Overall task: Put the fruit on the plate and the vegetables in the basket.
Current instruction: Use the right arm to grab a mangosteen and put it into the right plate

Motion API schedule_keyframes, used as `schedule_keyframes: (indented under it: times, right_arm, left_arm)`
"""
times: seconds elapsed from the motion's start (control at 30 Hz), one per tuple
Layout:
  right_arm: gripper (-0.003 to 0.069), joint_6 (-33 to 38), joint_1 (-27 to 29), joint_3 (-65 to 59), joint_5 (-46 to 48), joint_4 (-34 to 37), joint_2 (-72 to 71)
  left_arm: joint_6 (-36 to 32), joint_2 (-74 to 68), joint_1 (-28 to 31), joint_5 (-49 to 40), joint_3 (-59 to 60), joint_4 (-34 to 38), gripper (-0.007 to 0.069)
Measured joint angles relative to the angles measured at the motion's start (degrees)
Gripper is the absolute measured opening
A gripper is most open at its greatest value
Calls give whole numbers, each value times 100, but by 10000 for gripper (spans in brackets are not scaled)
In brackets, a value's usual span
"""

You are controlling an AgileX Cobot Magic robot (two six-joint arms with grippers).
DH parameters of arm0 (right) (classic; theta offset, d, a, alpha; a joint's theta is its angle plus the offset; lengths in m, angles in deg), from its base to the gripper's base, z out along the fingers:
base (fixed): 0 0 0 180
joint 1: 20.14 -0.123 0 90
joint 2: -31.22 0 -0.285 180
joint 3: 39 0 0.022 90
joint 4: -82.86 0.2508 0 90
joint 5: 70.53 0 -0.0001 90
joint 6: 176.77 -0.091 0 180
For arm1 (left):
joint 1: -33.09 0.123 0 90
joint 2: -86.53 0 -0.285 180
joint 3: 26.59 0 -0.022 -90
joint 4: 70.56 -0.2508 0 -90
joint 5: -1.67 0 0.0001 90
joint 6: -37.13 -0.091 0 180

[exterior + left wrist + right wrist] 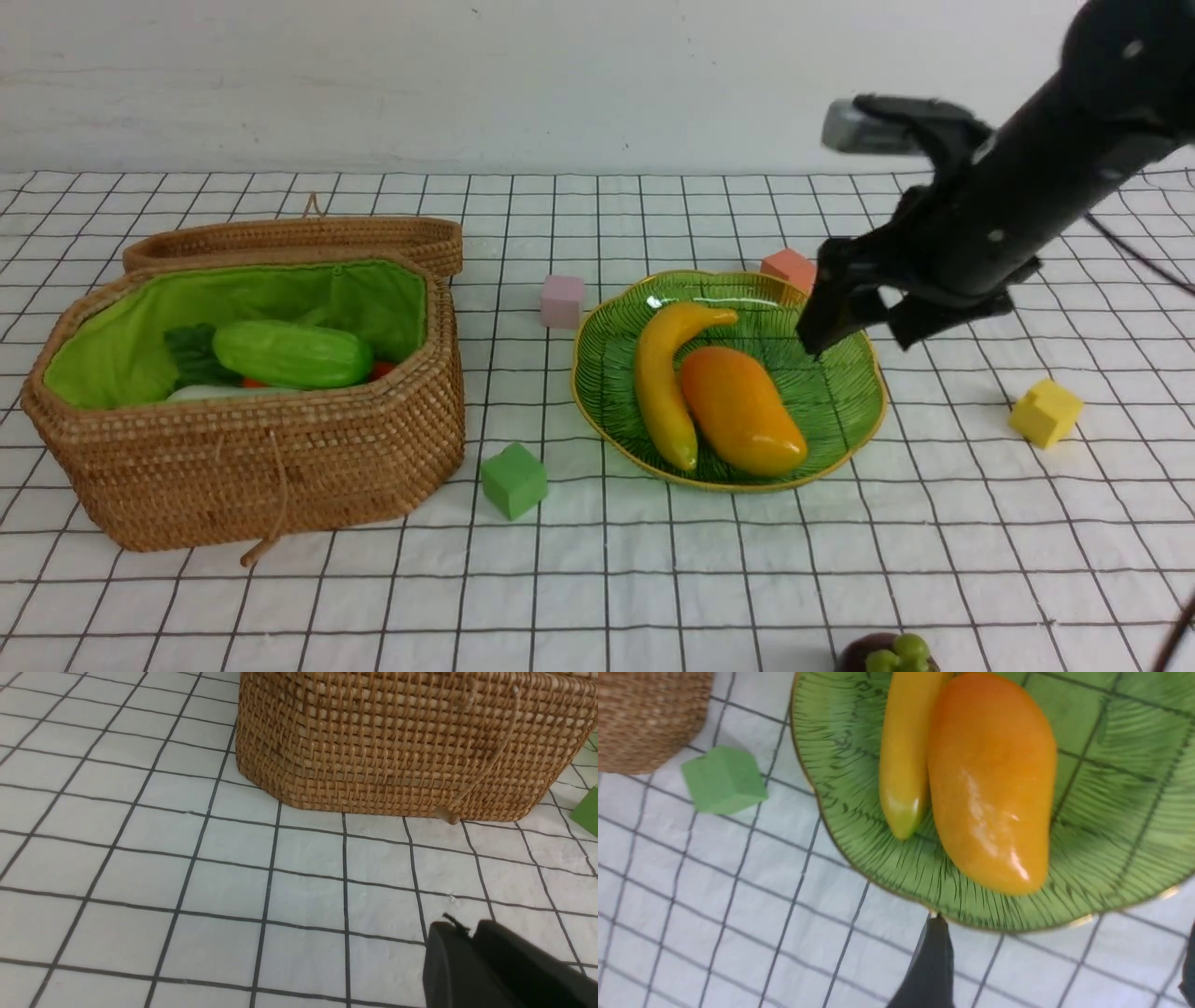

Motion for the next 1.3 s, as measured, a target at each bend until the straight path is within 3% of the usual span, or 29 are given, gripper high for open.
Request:
schedule_keyframes:
  times: [0.17, 0.3, 0.43, 0.57, 0.7, 1.0, 1.17, 1.3]
  right_arm:
    - [615, -123, -230, -757, 332, 6, -1151]
    - [601, -150, -659, -2094, 279, 6, -1713]
    - [598, -150, -1036, -3428, -450, -126, -1680]
    - [594, -161, -1084, -3985, -1412, -275, -1373]
    - [586, -161, -1095, -4026, -1915, -235, -885]
    - [554, -152, -1095, -3933, -1771, -279, -646]
    - [554, -144, -960, -3246, -1314, -425, -559]
    - [554, -144, -522, -2155, -1445, -414, -504]
  left_arm:
    - [0, 0, 0, 0, 0, 0, 66]
    - [0, 0, 0, 0, 0, 0, 68]
    - [0, 0, 0, 0, 0, 0, 72]
    - [0, 0, 0, 0, 0, 0, 78]
    - [0, 0, 0, 0, 0, 0, 81]
    - [0, 0, 0, -1, 0, 0, 92]
    - [0, 0, 0, 4, 0, 0, 96]
    - [0, 0, 0, 3, 0, 0, 96]
